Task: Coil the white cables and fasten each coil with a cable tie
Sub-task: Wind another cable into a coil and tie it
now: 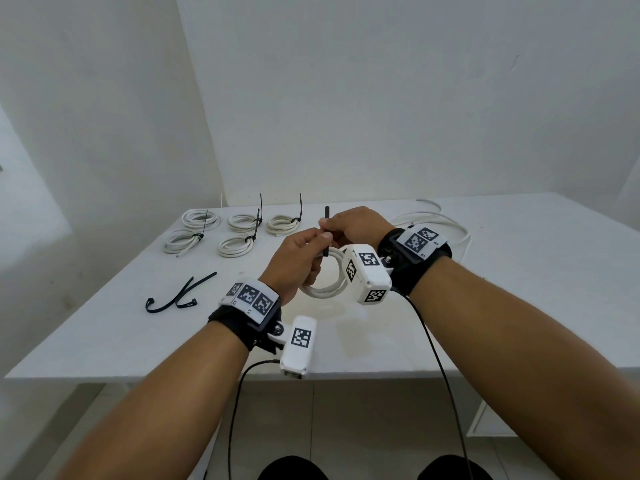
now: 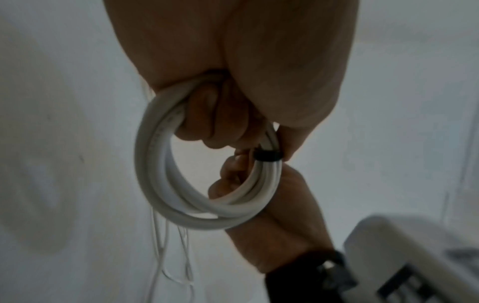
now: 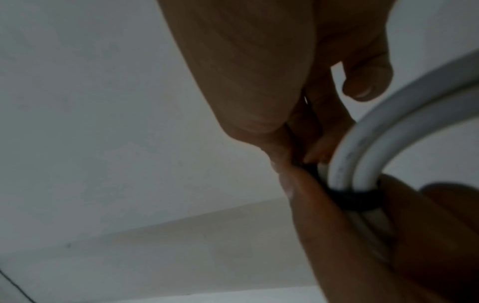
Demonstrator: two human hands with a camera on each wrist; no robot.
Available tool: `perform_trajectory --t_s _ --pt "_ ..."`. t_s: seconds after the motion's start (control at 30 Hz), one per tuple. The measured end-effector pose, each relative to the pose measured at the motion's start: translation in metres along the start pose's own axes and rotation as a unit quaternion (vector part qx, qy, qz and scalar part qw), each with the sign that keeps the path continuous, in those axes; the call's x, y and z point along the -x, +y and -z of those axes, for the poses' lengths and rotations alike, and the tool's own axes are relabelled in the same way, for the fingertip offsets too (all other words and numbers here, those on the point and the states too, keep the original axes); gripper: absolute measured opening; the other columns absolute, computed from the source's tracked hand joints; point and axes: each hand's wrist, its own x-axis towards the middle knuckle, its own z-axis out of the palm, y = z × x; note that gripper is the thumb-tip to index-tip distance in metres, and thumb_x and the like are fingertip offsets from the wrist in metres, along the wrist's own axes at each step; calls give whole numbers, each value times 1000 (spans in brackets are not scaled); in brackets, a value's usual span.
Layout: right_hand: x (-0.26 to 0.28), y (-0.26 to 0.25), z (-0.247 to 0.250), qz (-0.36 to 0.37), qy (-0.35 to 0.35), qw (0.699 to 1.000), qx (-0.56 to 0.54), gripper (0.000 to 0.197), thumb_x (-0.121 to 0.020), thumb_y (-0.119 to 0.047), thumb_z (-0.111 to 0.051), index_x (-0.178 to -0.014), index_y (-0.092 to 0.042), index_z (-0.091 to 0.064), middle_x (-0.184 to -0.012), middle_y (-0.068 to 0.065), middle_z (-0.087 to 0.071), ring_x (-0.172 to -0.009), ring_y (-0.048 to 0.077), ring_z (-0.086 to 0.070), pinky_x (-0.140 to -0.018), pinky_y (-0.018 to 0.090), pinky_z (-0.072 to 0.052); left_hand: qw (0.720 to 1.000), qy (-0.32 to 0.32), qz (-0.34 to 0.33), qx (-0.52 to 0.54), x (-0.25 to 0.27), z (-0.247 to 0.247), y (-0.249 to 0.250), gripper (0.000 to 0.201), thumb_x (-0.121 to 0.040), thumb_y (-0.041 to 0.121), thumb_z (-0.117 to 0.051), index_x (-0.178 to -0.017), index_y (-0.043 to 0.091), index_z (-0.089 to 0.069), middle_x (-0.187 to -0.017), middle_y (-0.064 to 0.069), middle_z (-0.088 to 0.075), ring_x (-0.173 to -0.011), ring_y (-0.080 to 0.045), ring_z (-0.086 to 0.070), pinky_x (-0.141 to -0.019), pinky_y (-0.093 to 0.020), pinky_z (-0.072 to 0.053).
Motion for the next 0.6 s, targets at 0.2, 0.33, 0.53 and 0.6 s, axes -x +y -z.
perform_trajectory --t_s 0.2,0.33,0.53,0.6 --pt "-13 -5 -8 -10 5 1000 13 33 -93 -34 -65 -89 -3 -76 -81 5 -71 -67 15 -59 -72 31 -47 994 -10 -52 -98 3 11 3 19 -94 23 -64 -76 25 -62 -50 1 -35 -45 -16 -29 -46 -24 -23" --pt "-19 -1 -17 -30 -18 999 3 34 -95 -34 -62 -88 -4 -75 -75 3 -67 -62 14 -56 -69 29 -45 989 12 -46 -138 1 20 -1 29 -95 21 -62 -68 31 -59 -49 2 -35 -42 -14 -27 -44 -22 -23" --pt "-33 8 -23 -67 -38 995 -61 34 -92 -41 -64 -81 -10 -73 -77 3 -74 -73 21 -66 -85 39 -55 973 47 -10 -224 -10 43 -6 25 -92 33 -66 -78 16 -56 -46 10 -44 -41 -12 -35 -44 -23 -27" --pt "-38 13 -19 -87 -41 994 -44 35 -91 -43 -63 -82 -11 -72 -79 2 -75 -73 20 -68 -86 41 -55 957 84 -19 -277 -21 53 -2 24 -92 39 -64 -80 18 -60 -54 12 -50 -47 -10 -42 -48 -24 -33"
